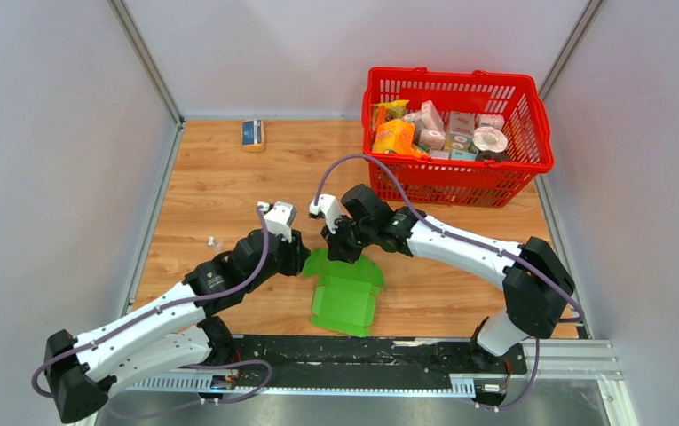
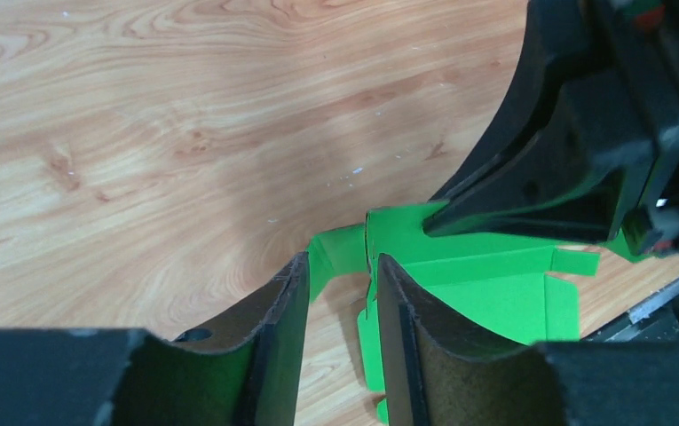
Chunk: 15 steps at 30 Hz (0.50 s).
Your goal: Fold the paper box
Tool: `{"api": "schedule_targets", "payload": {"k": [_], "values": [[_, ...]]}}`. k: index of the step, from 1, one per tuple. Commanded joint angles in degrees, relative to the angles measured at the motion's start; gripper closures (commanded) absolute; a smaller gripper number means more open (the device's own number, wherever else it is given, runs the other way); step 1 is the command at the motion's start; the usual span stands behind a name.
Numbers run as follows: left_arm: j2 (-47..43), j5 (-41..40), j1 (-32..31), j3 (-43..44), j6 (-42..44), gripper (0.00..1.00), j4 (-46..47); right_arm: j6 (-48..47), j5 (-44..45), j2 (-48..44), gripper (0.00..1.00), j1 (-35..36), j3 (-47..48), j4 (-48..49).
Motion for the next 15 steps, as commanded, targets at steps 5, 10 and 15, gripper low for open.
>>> {"api": "schedule_targets", "payload": {"k": [5, 10, 15], "values": [[0.9, 3.0, 0.9, -2.4, -1.2, 0.56, 9.7, -1.1, -6.3, -2.0, 1.0, -0.7, -0.5, 4.7], [4.2, 2.7, 0.8, -0.7, -0.3, 0.64, 8.9, -0.8, -6.8, -2.5, 1.0, -0.8, -0.5, 5.1], [4.8, 2.7, 0.9, -0.7, 0.5, 0.77, 8.2, -0.4, -6.8, -2.7, 1.0, -0.8, -0.1, 4.7]]}}
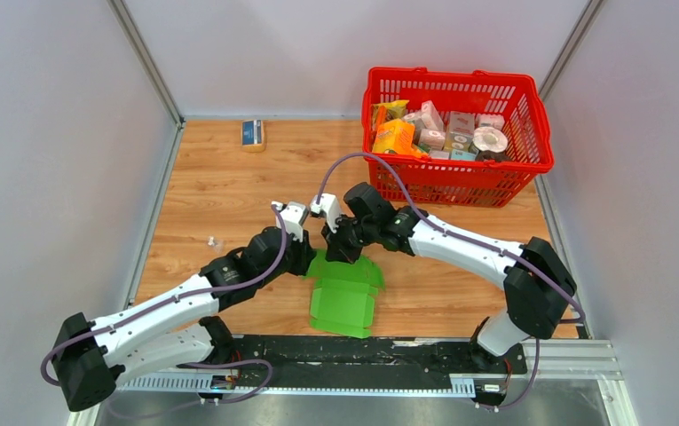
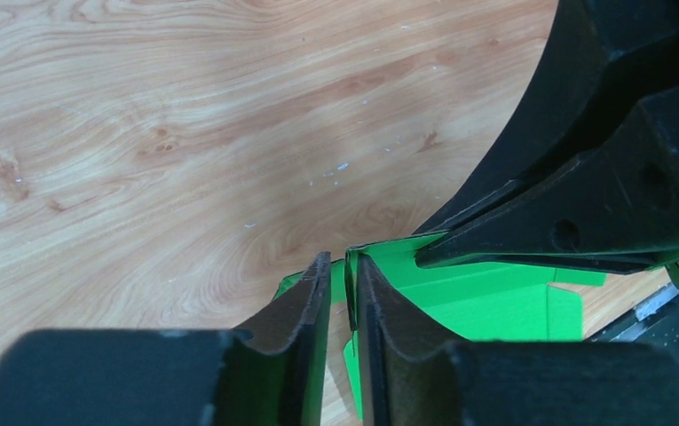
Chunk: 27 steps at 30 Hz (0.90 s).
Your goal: Fold the paper box
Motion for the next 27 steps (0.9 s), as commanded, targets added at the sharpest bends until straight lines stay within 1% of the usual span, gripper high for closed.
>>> {"api": "schedule_targets", "payload": {"k": [1, 2, 3, 4, 5, 6, 7, 8, 9, 10, 11, 13, 14, 15, 17, 18, 20, 21, 22, 24, 25, 26, 27], "values": [[0.2, -0.3, 0.3, 2.5, 0.9, 0.8, 1.5, 0.2, -1.5, -2.3, 1.0, 0.1, 1.0, 2.7], [0.3, -0.4, 0.3, 2.5, 1.1, 0.85, 1.8, 0.8, -0.5, -2.1, 0.99, 0.1, 1.3, 2.5], [0.7, -0.5, 0.3, 2.6, 1.9, 0.88, 1.8, 1.7, 0.3, -2.0, 0.95, 0.1, 1.7, 2.3], [1.5, -0.8, 0.3, 2.7, 2.1, 0.91, 2.1, 4.5, 1.5, -1.9, 0.88, 0.1, 2.0, 2.1], [1.9, -1.2, 0.2, 2.9, 2.4, 0.97, 2.2, 6.4, 5.1, -1.8, 0.74, 0.1, 3.3, 1.8], [2.3, -2.7, 0.3, 3.3, 2.9, 0.98, 2.2, 8.9, 7.8, -1.7, 0.68, 0.1, 4.0, 1.3], [3.1, -3.6, 0.3, 3.6, 3.1, 1.0, 2.6, 14.2, 10.6, -1.7, 0.62, 0.0, 4.7, -0.8], [3.5, -4.5, 0.3, 3.8, 3.2, 1.0, 2.6, 17.2, 17.5, -1.8, 0.45, 0.1, 6.4, -2.2], [3.9, -6.3, 0.3, 4.1, 3.3, 1.0, 2.9, 21.5, 22.0, -1.7, 0.38, -0.2, 7.7, -7.8], [4.1, -7.1, 0.3, 4.1, 3.3, 1.0, 3.7, 25.5, 25.4, -1.5, 0.31, -0.6, 9.7, -11.3], [4.3, -7.8, 0.3, 4.1, 3.2, 1.0, 4.2, 32.4, 28.7, -1.3, 0.23, -1.4, 11.1, -14.3], [4.8, -9.9, 0.3, 3.6, 2.7, 1.0, 5.9, 38.7, 27.1, -1.2, 0.2, -4.1, 13.6, -20.2], [5.1, -10.7, 0.2, 3.4, 2.0, 1.0, 6.4, 45.2, 21.6, -1.6, 0.19, -4.9, 13.6, -20.6], [5.6, -12.4, 0.2, 3.3, 1.6, 1.0, 6.7, 48.5, 19.0, -2.2, 0.19, -6.9, 12.4, -20.2], [6.2, -14.3, 0.2, 3.3, 0.3, 1.0, 7.1, 56.7, 16.0, -4.8, 0.19, -7.7, 10.7, -19.3], [6.7, -15.8, 0.1, 3.4, -0.2, 1.0, 7.3, 63.4, 15.0, -6.1, 0.19, -7.5, 7.9, -15.5], [6.8, -17.7, -0.5, 3.3, -1.3, 1.0, 7.4, 71.2, 10.8, -10.0, 0.18, -7.3, 2.1, -7.8], [6.9, -19.5, -0.9, 2.9, -1.7, 1.0, 8.0, 81.8, 9.5, -11.2, 0.18, -7.2, -5.1, 2.6], [6.8, -20.6, -1.2, 2.7, -2.2, 1.0, 8.0, 86.9, 9.2, -12.8, 0.21, -7.2, -8.1, 7.3], [6.7, -22.8, -1.8, 2.0, -3.8, 1.0, 8.7, 99.6, 11.5, -13.7, 0.23, -6.4, -12.8, 16.1], [6.5, -23.1, -1.9, 1.6, -4.3, 1.0, 9.2, 102.3, 14.3, -13.8, 0.28, -6.2, -14.1, 17.3], [6.4, -23.5, -1.9, 0.8, -5.0, 1.0, 9.8, 103.8, 15.9, -13.4, 0.29, -5.7, -13.4, 17.3], [6.2, -23.6, -2.1, 0.5, -5.4, 1.0, 10.8, 105.1, 17.5, -12.9, 0.3, -5.6, -12.4, 15.2]]}}
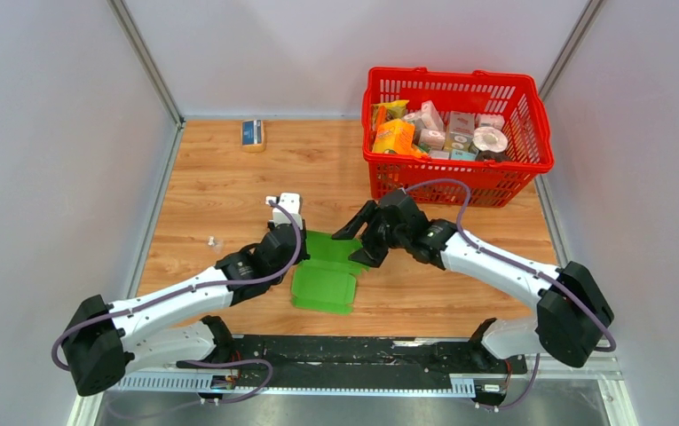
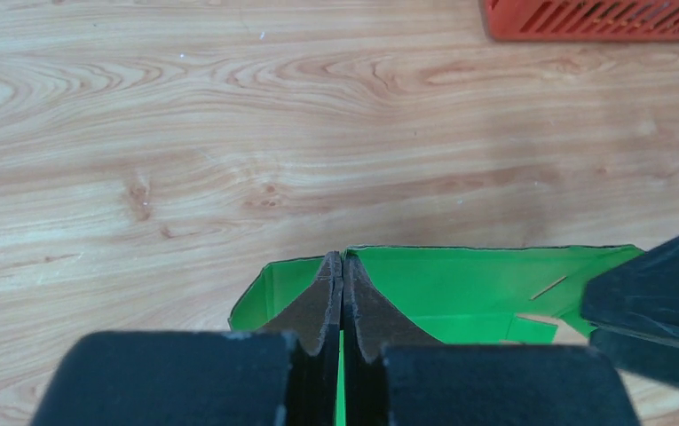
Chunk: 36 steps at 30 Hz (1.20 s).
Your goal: Fold the paper box
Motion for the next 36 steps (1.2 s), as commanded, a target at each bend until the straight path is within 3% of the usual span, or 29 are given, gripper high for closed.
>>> {"api": "schedule_targets", "payload": {"k": [1, 7, 15, 18, 24, 29, 32, 36], "values": [[-0.8, -4.7, -0.8, -1.1, -3.6, 1.0, 5.4, 22.4, 6.8, 0.6, 0.31, 1.2, 2.5, 9.5], [-0.4, -5.7, -1.6, -1.1, -4.9, 1.0, 5.0, 27.2, 9.7, 5.5, 0.36, 1.2, 4.9, 9.8], [-0.8, -8.4, -2.4, -1.3, -4.1, 1.0, 4.6, 29.7, 8.9, 10.3, 0.54, 1.2, 4.9, 13.9], [-0.8, -9.1, -2.5, -1.5, -4.1, 1.0, 4.7, 30.0, 8.7, 11.4, 0.57, 1.3, 5.4, 14.2], [-0.5, -9.7, -3.0, -2.6, -3.3, 1.0, 6.1, 30.7, 7.9, 14.2, 0.7, 1.3, 5.7, 15.6], [-0.5, -8.3, -3.1, -3.6, -2.6, 1.0, 7.2, 31.2, 6.7, 16.0, 0.87, 1.3, 5.2, 17.4], [-1.9, -5.6, -3.1, -4.9, -2.2, 0.91, 7.2, 31.1, 5.7, 16.5, 1.0, 1.1, 3.8, 19.8], [-7.7, -4.4, -3.1, -7.3, -3.5, 0.59, 3.4, 29.9, 4.4, 17.1, 1.0, 1.1, 1.3, 22.1]]}}
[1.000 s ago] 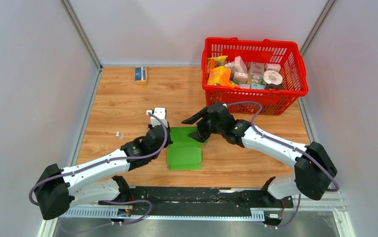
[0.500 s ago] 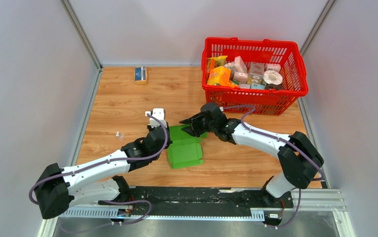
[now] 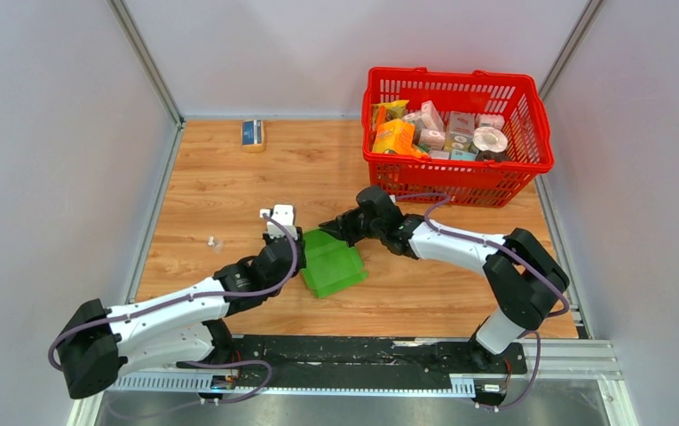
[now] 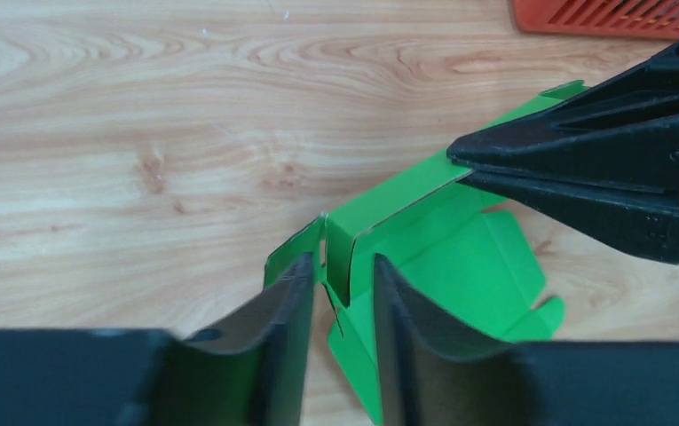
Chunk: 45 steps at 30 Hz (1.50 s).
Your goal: Fold the paper box
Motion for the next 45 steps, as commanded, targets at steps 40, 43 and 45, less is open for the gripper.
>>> {"api": "schedule_targets", "payload": {"k": [40, 43, 45], "values": [[-3.1, 24.3, 8.6, -7.4, 11.9, 0.56, 6.6, -5.0, -6.0, 5.2, 1.0, -1.9, -14.5, 32.1], [-0.2, 23.4, 8.6, -6.0, 11.7, 0.55, 6.9, -4.8, -5.2, 5.8, 1.0, -1.7, -15.1, 33.2], [1.1, 21.2, 8.6, -5.3, 10.6, 0.55, 7.1, -4.6, -4.3, 5.8, 1.0, -1.5, -15.6, 33.8]]}}
